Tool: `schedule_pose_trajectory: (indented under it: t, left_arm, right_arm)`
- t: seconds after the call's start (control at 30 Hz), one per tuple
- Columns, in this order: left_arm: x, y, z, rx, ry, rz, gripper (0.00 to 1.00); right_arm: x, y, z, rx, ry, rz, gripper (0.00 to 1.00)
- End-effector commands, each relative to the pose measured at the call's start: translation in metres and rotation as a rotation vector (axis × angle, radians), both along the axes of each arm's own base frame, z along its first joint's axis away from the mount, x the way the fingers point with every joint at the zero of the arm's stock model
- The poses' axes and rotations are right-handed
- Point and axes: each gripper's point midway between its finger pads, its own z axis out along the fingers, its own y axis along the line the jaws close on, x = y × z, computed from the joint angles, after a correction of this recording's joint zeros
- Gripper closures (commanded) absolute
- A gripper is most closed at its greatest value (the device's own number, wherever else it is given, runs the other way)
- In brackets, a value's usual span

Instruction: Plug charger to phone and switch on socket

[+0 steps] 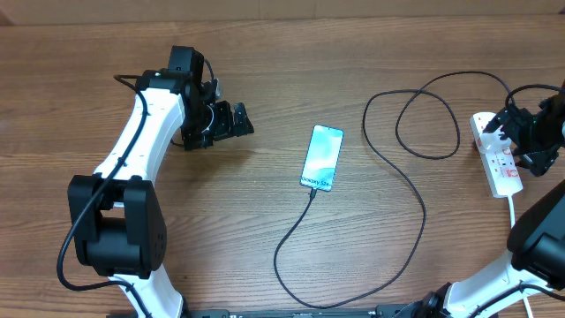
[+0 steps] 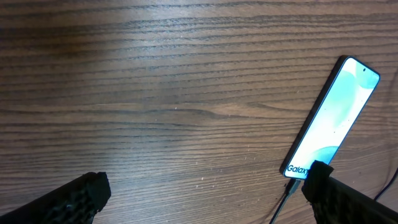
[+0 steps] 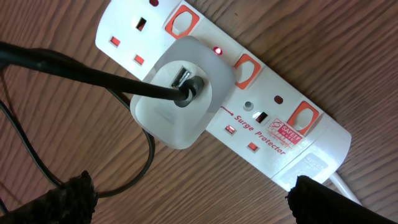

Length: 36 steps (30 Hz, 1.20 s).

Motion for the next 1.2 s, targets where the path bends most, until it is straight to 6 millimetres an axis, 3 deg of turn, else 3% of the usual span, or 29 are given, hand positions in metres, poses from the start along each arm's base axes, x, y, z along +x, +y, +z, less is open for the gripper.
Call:
schedule_pose_trajectory:
  t: [0.0, 0.63, 0.83, 1.17]
  left_arm:
    - [0.001, 0.001, 0.003, 0.005, -0.010, 0.004, 0.00]
    - [0.002, 0.002, 0.004, 0.008, -0.014, 0.007, 0.01]
    - [-0.003, -0.014, 0.033, -0.002, -0.089, -0.035, 0.00]
    - [-0.018, -0.038, 0.100, -0.035, -0.264, -0.099, 0.01]
  right_arm:
    - [0.006, -0.005, 0.017, -0.029, -0.044, -0.002, 0.00]
    - [0.006, -0.005, 0.017, -0.029, -0.044, -0.002, 0.00]
    - [0.006, -0.005, 0.017, -0.029, -0.044, -0.002, 0.00]
    - [0.006, -0.005, 0.017, -0.029, -0.044, -0.002, 0.00]
